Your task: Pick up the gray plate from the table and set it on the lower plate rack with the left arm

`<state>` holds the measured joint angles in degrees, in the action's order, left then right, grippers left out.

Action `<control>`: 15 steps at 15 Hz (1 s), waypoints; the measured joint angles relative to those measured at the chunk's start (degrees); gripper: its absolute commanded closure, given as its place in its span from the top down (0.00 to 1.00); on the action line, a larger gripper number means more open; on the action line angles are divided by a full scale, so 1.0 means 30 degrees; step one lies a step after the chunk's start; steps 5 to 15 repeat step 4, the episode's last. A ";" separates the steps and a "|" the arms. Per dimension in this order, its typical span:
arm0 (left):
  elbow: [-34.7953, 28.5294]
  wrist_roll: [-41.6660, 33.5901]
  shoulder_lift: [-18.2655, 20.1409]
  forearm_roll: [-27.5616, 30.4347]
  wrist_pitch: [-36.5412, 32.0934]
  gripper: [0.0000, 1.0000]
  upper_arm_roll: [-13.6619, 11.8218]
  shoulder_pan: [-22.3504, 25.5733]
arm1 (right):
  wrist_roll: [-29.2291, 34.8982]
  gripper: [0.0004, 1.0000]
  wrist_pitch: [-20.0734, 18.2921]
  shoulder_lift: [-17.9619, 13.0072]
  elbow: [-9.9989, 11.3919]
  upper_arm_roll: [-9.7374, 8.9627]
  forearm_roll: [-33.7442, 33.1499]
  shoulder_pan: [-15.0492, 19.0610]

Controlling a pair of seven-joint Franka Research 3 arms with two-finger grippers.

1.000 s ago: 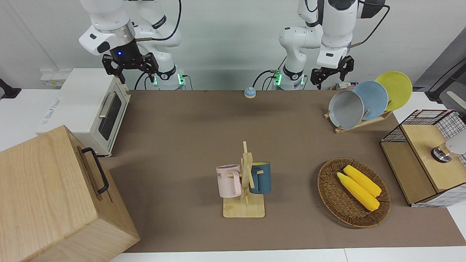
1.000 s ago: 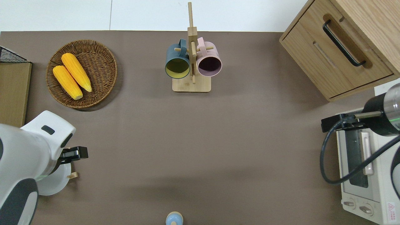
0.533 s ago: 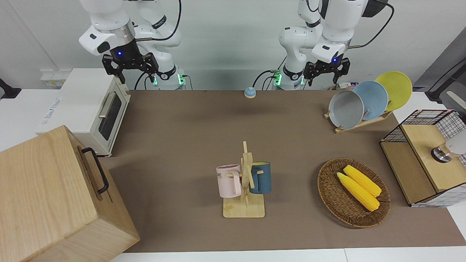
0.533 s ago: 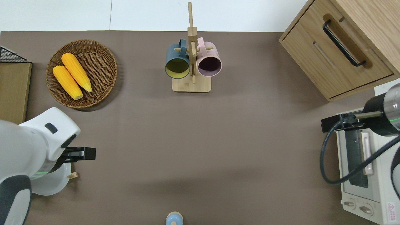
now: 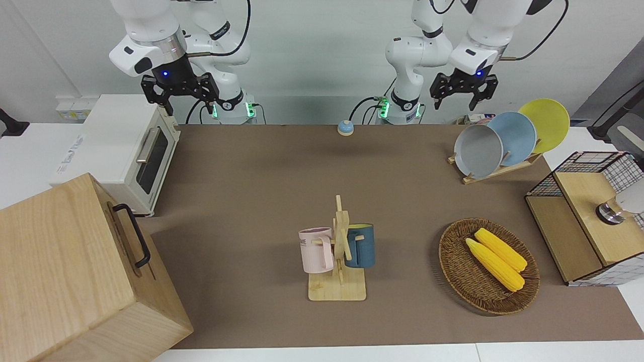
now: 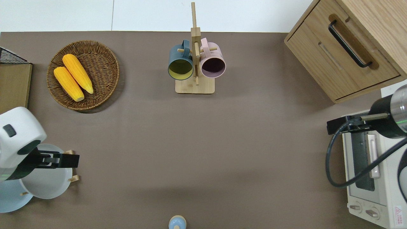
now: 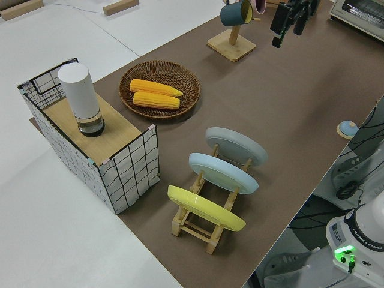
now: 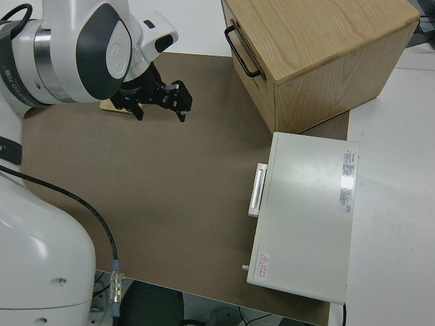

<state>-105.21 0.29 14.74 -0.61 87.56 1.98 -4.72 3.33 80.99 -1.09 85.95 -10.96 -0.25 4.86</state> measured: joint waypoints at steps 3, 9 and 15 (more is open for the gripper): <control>0.0204 -0.0144 0.0037 0.0000 -0.0206 1.00 -0.0328 0.0003 | 0.0000 0.99 0.0000 0.0000 0.0000 0.0000 0.0000 0.0000; 0.0204 -0.0143 0.0034 0.0000 -0.0213 1.00 -0.0315 0.0002 | 0.0000 0.99 0.0000 0.0000 0.0000 0.0000 0.0000 0.0000; 0.0204 -0.0143 0.0034 0.0000 -0.0213 1.00 -0.0315 0.0002 | 0.0000 0.99 0.0000 0.0000 0.0000 0.0000 0.0000 0.0000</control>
